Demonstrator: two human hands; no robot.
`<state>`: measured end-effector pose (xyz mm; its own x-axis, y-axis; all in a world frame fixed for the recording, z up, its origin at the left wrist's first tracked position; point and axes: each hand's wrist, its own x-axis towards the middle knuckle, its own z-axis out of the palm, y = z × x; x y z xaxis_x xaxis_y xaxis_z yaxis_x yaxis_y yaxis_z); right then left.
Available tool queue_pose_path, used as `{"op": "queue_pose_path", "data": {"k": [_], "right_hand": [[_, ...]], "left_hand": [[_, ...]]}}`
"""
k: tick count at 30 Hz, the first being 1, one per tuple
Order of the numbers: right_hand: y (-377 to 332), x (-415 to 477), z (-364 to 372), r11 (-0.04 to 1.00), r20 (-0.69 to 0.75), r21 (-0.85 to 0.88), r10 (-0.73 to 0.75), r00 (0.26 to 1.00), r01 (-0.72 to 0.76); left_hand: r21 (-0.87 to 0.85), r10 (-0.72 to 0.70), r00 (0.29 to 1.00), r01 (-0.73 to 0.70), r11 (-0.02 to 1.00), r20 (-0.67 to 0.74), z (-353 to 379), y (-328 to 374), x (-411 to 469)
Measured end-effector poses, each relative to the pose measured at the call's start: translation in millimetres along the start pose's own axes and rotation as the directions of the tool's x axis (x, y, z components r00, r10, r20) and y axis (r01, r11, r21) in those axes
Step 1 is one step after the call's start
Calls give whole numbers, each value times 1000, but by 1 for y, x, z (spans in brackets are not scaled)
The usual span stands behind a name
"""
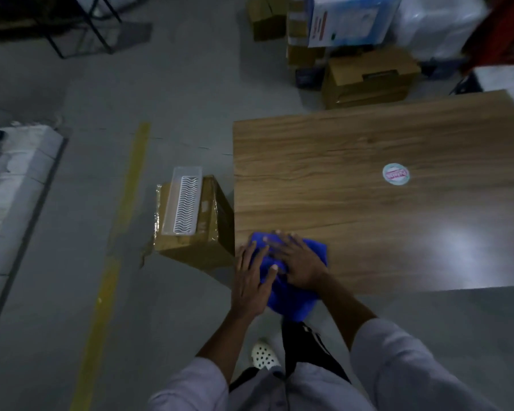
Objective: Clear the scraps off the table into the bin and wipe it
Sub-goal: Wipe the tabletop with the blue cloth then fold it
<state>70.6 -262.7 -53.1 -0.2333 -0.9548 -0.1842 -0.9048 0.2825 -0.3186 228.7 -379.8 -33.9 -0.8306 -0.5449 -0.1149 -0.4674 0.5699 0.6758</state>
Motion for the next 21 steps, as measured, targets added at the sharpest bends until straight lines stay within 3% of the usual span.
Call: {"op": "queue_pose_path", "data": {"k": [2, 4, 7, 9, 12, 16, 18, 21], "right_hand": [[21, -14, -5, 966, -77, 83, 252, 965, -246], [16, -16, -6, 864, -128, 174, 495, 860, -472], [-26, 1, 10, 741, -177, 228, 669, 722, -631], [-60, 10, 26, 819, -214, 132, 574, 790, -559], [-96, 11, 39, 970, -180, 3, 238, 954, -241], [-74, -2, 30, 998, -34, 20, 66, 997, -65], [-51, -14, 26, 989, -81, 99, 120, 989, -112], [-51, -24, 28, 883, -172, 241, 447, 878, -402]], "left_hand": [[21, 20, 1000, -20, 1000, 11, 4, 1, -8], [23, 36, 999, -37, 999, 4, 3, 5, -14], [-16, 50, 999, -50, 999, -5, 1, 7, -18], [-29, 39, 999, -39, 999, -14, 1, 5, -21], [89, 42, 999, -40, 995, -21, -2, 8, -24], [81, 57, 998, -56, 995, -8, -5, 6, -19], [77, 67, 998, -66, 995, -4, -3, -1, -16], [30, 62, 998, -63, 998, 13, -4, -3, -17]]}}
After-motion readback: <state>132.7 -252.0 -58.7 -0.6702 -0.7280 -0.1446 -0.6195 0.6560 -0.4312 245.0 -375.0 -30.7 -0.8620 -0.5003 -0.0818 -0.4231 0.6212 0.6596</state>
